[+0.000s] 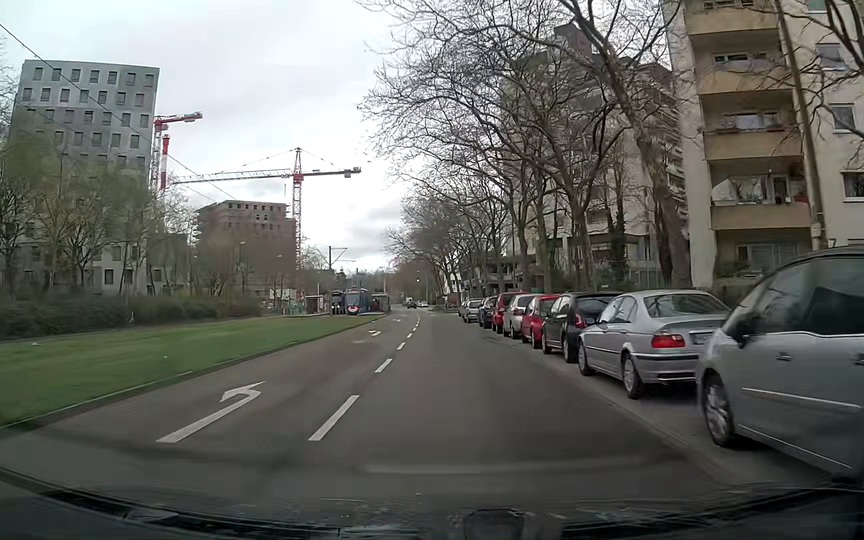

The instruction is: Follow the waypoints while adhering to traffic rules and regulations

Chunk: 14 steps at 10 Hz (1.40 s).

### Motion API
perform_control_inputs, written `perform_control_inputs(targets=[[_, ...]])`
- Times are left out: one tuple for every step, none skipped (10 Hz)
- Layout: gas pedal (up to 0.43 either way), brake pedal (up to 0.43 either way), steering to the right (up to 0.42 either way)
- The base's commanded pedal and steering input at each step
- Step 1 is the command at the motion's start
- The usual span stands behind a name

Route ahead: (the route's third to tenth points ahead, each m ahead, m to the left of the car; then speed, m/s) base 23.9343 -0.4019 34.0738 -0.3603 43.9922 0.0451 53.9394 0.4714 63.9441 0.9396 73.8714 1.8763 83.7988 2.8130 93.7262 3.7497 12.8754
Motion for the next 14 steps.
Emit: perform_control_inputs(targets=[[0.130, 0.000, -0.007], [0.118, 0.000, -0.007], [0.118, 0.000, -0.007], [0.118, 0.000, -0.007], [0.118, 0.000, -0.007], [0.118, 0.000, -0.007], [0.118, 0.000, -0.007], [0.118, 0.000, -0.007], [0.118, 0.000, -0.007], [0.118, 0.000, -0.007], [0.118, 0.000, -0.007], [0.118, 0.000, -0.007], [0.118, 0.000, -0.006], [0.118, 0.000, -0.005]])
